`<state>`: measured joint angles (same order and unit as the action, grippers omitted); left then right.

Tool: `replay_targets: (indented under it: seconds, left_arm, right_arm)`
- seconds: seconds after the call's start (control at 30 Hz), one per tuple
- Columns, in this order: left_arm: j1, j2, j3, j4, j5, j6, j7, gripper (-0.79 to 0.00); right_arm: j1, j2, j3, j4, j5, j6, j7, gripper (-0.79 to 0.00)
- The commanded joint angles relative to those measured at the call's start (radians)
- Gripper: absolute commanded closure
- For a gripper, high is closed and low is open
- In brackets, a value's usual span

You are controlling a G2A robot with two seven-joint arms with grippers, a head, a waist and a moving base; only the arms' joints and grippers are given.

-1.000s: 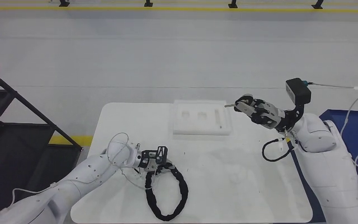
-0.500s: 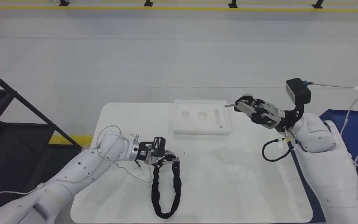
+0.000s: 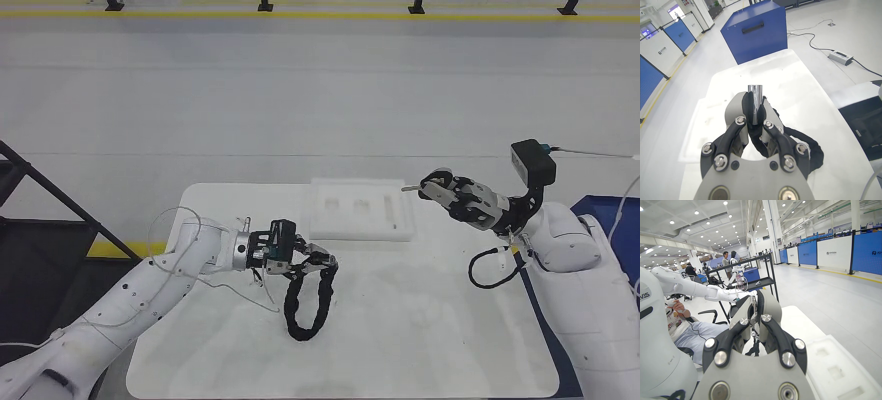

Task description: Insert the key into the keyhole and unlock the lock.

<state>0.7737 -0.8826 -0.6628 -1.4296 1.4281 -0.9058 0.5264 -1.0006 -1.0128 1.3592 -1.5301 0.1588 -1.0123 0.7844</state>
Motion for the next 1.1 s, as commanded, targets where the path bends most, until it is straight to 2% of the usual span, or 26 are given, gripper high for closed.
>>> replay_targets:
  seconds: [0.0, 0.17, 0.4, 0.83, 1.07]
  left_arm:
    - [0.001, -0.001, -0.012, -0.021, -0.013, 0.012, -0.007, 0.000]
    - [0.004, -0.007, -0.043, -0.075, -0.051, 0.049, -0.028, 0.000]
    - [0.009, -0.022, -0.061, -0.123, -0.092, 0.092, -0.053, 0.000]
    - [-0.016, -0.080, -0.027, -0.106, -0.126, 0.170, -0.084, 0.000]
    - [-0.016, -0.081, -0.027, -0.104, -0.126, 0.172, -0.083, 0.000]
  right_arm:
    - [0.000, 0.000, 0.000, 0.000, 0.000, 0.000, 0.000, 0.000]
    - [-0.002, 0.000, 0.000, -0.002, -0.002, 0.005, -0.003, 0.000]
    - [-0.031, 0.002, -0.003, -0.043, -0.085, 0.085, -0.041, 0.000]
    - [-0.015, 0.006, -0.049, -0.019, -0.151, 0.236, 0.001, 0.000]
    - [-0.012, 0.008, -0.050, -0.022, -0.170, 0.258, -0.003, 0.000]
